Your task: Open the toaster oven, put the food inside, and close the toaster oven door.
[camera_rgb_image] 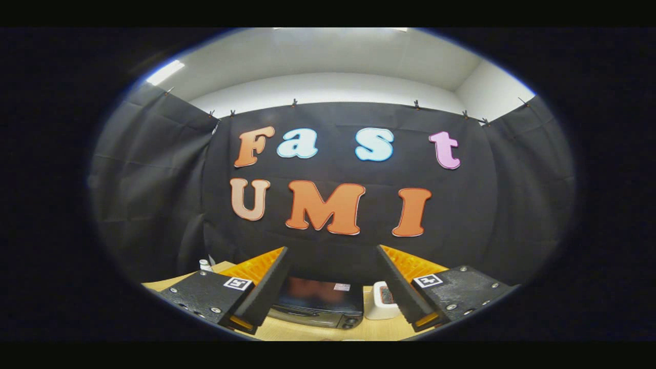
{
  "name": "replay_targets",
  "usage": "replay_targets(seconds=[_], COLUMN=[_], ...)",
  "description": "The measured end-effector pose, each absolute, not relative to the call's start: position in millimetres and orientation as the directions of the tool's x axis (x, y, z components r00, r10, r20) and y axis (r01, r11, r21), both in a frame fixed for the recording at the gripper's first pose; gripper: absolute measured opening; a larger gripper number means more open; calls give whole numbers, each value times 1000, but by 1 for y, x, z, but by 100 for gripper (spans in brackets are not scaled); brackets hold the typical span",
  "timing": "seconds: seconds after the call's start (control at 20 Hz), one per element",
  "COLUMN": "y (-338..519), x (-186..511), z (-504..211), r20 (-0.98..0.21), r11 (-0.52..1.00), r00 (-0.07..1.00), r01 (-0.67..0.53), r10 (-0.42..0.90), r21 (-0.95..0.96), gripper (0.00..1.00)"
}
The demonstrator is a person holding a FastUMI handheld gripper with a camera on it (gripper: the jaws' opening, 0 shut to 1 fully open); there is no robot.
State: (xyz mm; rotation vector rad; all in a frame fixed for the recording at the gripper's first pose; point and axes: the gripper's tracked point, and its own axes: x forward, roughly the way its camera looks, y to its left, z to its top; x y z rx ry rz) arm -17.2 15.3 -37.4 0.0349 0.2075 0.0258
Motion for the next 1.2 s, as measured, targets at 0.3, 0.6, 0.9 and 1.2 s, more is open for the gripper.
replay_targets(seconds=[0.3, 0.6, 0.9, 1.2], y=[9, 7, 3, -7], x=[-18, -14, -8, -3], z=[-28, -32, -29, -29], r20=[-179, -196, -186, -177], r11=[1000, 999, 1000, 1000], r00=[984, 981, 983, 984], r01=[-14, -1, 1, 17], r10=[15, 8, 4, -12], r21=[9, 34, 28, 26], gripper=[99, 100, 100, 100])
